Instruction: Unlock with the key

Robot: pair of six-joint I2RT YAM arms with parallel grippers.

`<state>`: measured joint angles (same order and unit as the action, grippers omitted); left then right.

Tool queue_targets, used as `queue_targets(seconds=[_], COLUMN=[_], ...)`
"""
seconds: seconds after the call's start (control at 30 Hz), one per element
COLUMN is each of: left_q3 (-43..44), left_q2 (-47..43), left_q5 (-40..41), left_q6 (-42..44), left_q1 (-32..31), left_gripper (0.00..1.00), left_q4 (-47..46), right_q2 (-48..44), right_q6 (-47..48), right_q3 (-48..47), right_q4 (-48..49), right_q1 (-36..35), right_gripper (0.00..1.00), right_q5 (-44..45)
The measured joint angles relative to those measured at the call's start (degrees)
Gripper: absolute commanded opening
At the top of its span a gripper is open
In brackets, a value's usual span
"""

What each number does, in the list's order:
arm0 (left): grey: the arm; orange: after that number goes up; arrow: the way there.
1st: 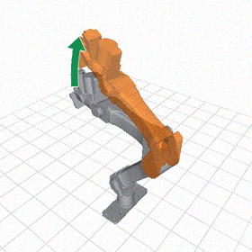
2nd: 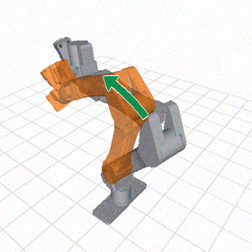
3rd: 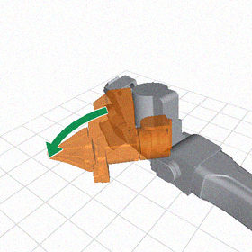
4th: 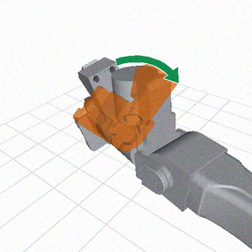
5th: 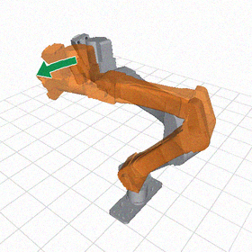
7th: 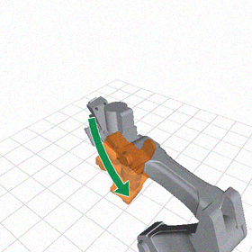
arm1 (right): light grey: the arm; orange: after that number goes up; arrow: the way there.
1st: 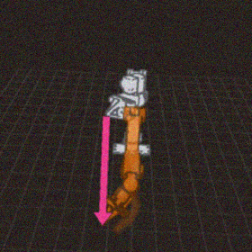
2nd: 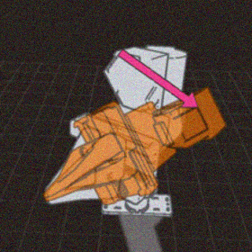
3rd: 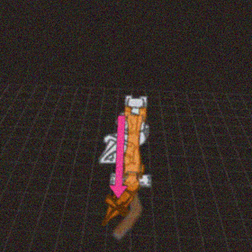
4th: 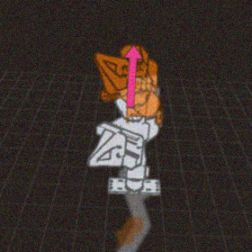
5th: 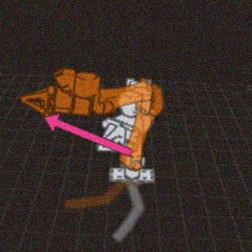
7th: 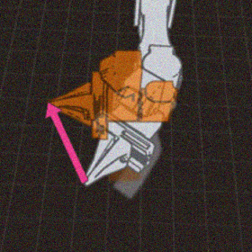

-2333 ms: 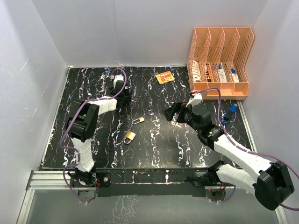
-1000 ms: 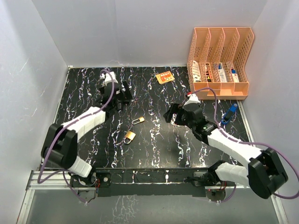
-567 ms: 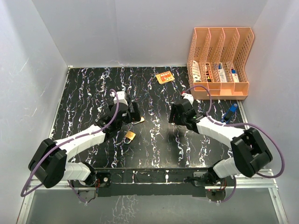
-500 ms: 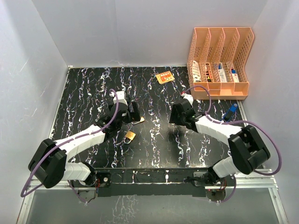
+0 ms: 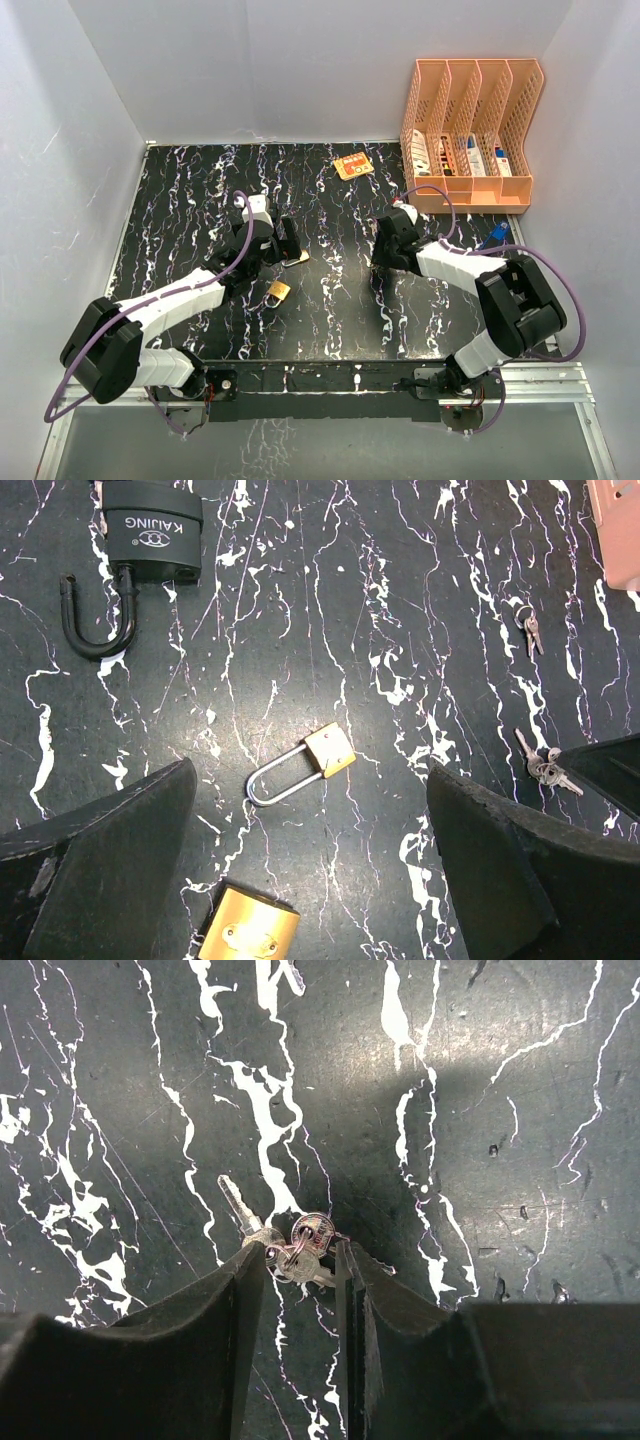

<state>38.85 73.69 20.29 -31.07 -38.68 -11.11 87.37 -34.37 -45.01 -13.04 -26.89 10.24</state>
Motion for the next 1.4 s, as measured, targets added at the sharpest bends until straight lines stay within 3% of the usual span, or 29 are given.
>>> queue_targets(seconds=[0.4,0.7,0.93,1.4], left_q3=[-0.28,-0.28,-1.22,-7.41], left_q2=[0.00,0.00,-0.07,-0.37], left_q5=[0.00,0.00,-2.23,-22.32], left_q6=[0.00,0.15,1.11,7.04], left_q1=[0.00,0.00,0.00,-0.28], left_gripper=[0.98,0.98,0.96,0.91], left_q4=[-0.52,-0.63,-2.75,-19.34], right_q2=[1.49,1.95,1.36,-23.12], right_q6=[0.17,0.39,1.70,8.90], right_q3=[-0.04,-0.22,-0.74,-2.21], right_q4=[1.25,1.29,1.05,1.20], right_q1=[0.44,0.52,0.72,0.72], right_gripper=[0.22,0.00,0.00,0.00], right_q5=[-2.10,-2.69,-2.64,-6.54])
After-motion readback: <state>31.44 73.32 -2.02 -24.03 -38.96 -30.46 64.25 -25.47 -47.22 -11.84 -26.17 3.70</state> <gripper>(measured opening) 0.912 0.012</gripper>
